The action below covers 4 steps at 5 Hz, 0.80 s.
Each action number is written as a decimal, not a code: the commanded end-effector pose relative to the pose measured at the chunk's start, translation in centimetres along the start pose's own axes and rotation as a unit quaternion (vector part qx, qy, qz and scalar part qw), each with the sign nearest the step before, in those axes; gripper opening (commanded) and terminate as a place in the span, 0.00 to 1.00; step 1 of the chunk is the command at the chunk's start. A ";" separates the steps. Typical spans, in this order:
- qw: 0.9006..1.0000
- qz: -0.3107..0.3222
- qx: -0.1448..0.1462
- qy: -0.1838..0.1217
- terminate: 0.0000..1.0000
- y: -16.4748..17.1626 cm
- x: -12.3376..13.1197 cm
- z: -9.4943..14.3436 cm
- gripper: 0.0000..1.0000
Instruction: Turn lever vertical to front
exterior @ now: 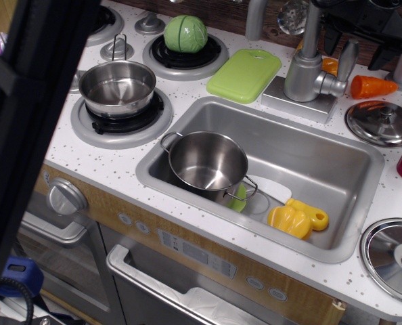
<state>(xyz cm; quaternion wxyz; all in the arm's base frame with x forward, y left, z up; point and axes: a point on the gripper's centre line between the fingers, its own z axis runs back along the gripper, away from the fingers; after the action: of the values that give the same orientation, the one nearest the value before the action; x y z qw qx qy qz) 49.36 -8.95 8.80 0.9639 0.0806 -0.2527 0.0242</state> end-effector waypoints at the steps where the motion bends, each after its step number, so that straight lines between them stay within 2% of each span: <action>1: 0.999 0.018 0.000 -0.027 0.00 0.8 2.3 2.0 0.00; 2: 0.999 0.030 0.007 -0.018 0.00 0.5 1.4 2.5 0.00; 4: 0.995 0.061 0.033 0.068 0.00 -0.3 -1.2 4.4 0.00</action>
<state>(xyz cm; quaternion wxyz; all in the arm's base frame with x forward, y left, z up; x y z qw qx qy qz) 45.89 -9.11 8.03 0.9798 0.1029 -0.1338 0.1074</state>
